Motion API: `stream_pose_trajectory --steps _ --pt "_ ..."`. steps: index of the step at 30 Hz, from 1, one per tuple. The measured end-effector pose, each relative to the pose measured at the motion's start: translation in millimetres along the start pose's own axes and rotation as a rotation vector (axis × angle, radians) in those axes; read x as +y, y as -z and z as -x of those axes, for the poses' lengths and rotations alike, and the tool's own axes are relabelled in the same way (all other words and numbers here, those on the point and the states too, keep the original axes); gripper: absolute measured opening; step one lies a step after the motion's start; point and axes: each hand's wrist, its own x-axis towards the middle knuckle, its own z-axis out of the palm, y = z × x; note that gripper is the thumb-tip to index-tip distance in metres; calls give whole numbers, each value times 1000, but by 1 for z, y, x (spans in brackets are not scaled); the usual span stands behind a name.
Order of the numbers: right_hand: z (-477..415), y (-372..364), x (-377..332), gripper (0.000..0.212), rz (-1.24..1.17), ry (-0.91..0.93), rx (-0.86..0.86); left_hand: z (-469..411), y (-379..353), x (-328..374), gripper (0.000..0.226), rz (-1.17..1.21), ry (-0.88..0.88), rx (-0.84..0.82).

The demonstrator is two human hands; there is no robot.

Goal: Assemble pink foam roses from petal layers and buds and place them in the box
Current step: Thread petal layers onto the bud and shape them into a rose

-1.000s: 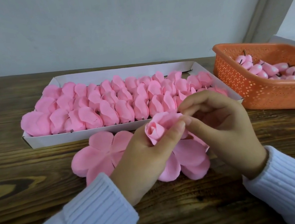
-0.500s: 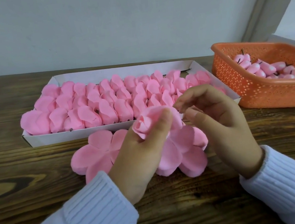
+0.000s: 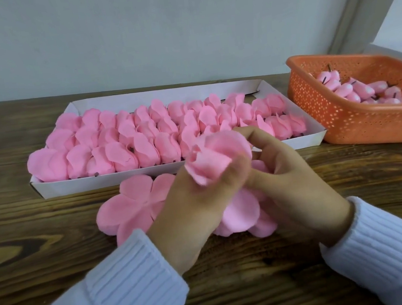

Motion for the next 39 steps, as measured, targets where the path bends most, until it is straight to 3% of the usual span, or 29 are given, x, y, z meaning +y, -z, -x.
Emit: stream_pose_trajectory --steps 7,11,15,22,26,29,31,35,39 --pt "-2 10 -8 38 -167 -157 -143 -1 4 9 38 -38 24 -224" --pt "-1 12 -8 45 -135 -182 -227 -1 8 6 37 -136 71 -170" --pt "-3 13 -9 47 -84 -163 -136 -3 9 -1 34 -186 8 -52" --pt "-1 9 -13 25 449 40 155 -6 14 -6 49 -178 44 91" --pt "-1 11 -9 5 651 194 224 -2 8 -8 56 -188 52 271" --pt "0 11 -8 4 756 312 249 -1 5 -11 62 -186 59 347" --pt "1 11 -8 5 778 377 253 -3 7 -12 64 -131 89 328" --pt "2 10 -8 6 854 476 260 -6 11 -8 36 35 82 162" --pt "4 7 -11 11 881 575 257 -7 12 -9 58 31 102 102"
